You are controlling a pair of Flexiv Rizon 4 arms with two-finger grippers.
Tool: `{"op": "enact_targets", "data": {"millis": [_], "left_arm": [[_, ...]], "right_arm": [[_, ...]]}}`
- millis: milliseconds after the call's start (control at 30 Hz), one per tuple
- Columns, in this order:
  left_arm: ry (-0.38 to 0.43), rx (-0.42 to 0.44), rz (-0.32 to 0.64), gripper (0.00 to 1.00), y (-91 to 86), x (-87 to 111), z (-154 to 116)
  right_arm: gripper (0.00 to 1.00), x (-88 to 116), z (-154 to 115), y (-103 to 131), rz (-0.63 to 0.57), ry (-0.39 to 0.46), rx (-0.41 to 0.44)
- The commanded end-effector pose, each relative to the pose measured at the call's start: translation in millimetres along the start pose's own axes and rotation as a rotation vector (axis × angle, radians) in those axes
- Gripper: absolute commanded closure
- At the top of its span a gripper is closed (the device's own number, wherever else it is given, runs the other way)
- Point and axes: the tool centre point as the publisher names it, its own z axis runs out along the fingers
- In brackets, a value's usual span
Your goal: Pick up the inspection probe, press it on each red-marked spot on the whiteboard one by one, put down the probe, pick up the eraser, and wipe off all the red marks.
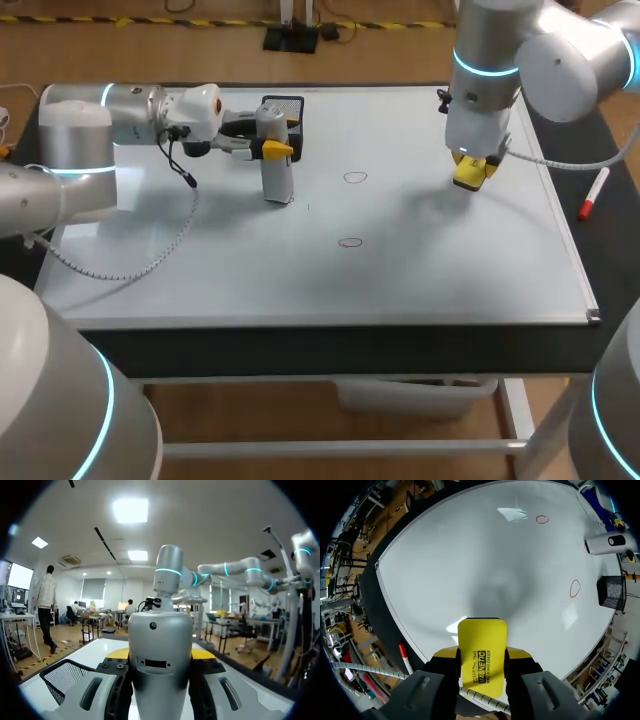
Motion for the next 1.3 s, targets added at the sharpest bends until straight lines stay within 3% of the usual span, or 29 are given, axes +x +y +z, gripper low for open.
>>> {"op": "enact_targets", "data": {"millis": [33,367,700,1300], "left_arm": [[-0.003,0.000,0.007,1.00,0.7,0.9,-1],[-0.011,0.007,0.013,1.00,-0.9,0.8,-1],[-0.092,0.006,0.049,1.00,-37.8,-3.4,-9],[-0.325,-0.016,0.095,1.00,-56.0,-37.1,-100]], "right_arm": [[1.00,1,-2,0,-0.002,0.003,0.002],[1.00,1,-2,0,-0.002,0.003,0.002],[1.00,1,-2,0,-0.002,0.003,0.002],[1.00,1,-2,0,-0.002,0.003,0.002]]}}
